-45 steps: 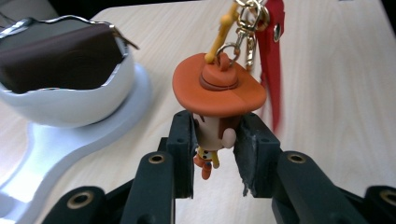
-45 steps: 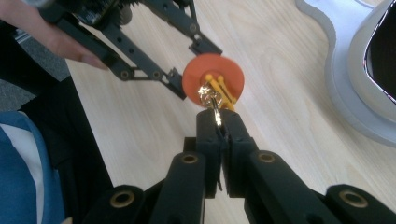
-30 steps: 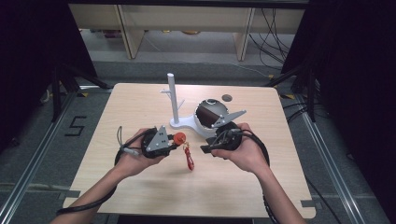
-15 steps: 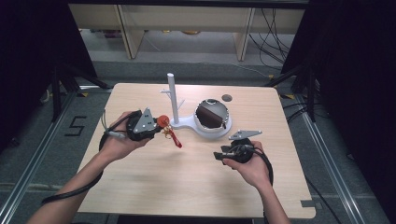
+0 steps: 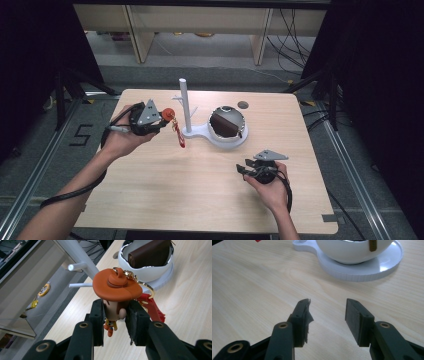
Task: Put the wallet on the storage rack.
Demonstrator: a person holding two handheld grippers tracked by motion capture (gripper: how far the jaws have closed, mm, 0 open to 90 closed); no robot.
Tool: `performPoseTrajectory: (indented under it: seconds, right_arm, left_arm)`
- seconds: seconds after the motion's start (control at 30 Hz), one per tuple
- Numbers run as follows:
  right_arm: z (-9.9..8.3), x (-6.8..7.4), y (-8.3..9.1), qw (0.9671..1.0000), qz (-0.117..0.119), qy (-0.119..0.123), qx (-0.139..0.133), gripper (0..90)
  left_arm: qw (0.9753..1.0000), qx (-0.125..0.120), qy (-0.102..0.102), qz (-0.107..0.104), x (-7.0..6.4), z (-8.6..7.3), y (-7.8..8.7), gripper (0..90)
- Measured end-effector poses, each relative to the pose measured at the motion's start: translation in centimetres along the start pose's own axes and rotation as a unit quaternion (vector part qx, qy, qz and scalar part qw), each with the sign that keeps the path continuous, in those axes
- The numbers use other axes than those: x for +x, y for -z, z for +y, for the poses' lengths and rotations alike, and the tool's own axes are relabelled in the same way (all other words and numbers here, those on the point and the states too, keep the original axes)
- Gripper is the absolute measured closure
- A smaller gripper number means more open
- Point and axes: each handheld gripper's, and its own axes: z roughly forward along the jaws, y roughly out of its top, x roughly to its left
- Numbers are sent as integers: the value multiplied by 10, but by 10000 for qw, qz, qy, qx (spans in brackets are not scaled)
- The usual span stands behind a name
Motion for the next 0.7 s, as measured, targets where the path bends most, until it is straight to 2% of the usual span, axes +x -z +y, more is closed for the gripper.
performPoseTrajectory:
  seconds: [0.03, 0.13, 0.17, 0.2, 0.27, 0.43, 0.47, 0.5, 0.53, 0.57, 0.6, 0.63, 0.67, 0.7]
  right_arm:
    - [-2, 0, -2, 9999, 87, -42, -52, 551]
    - [-6, -3, 1, 10000, -20, -49, -45, 551]
    - [-6, -2, 1, 9999, 4, -133, 3, 551]
    - [-8, -3, 0, 9999, 4, -85, -133, 551]
    - [-8, -2, 1, 9999, -19, -114, -32, 551]
    - [-7, -1, 1, 9999, -11, -55, -94, 551]
    - [-7, -1, 1, 9999, -36, -58, -112, 551]
    - [-7, -1, 1, 9998, -26, -92, -154, 551]
    - [-7, -2, 0, 9998, 33, -97, -173, 551]
    - [-7, -2, 0, 9998, 34, -104, -181, 551]
    - [-7, -2, 0, 9998, 33, -110, -179, 550]
    - [-7, -2, 0, 9998, 31, -111, -163, 549]
    - [-8, -2, 0, 9998, 56, -153, -131, 549]
    - [-8, -2, 0, 9998, 40, -153, -142, 549]
  left_arm:
    - [10000, -16, 33, 25, 1, 1, 0, 680]
    - [9999, -77, 109, 96, 4, 3, -2, 680]
    - [9999, -32, 115, 115, 5, 4, -1, 680]
    - [9998, -69, 137, 126, 6, 4, -2, 680]
    - [9997, -24, 181, 160, 7, 5, -2, 680]
    - [9994, 29, 215, 259, 14, 5, -2, 680]
    - [9990, -42, 333, 298, 14, 5, -3, 680]
    - [9993, 69, 237, 291, 16, 6, -2, 680]
    - [9988, -13, 356, 329, 16, 5, -4, 680]
    - [9992, 103, 256, 306, 18, 5, -2, 680]
    - [9988, 58, 336, 338, 19, 5, -4, 680]
    - [9989, 133, 283, 342, 21, 5, -3, 680]
    - [9985, 74, 373, 382, 21, 5, -5, 680]
    - [9987, 149, 313, 382, 23, 5, -4, 680]
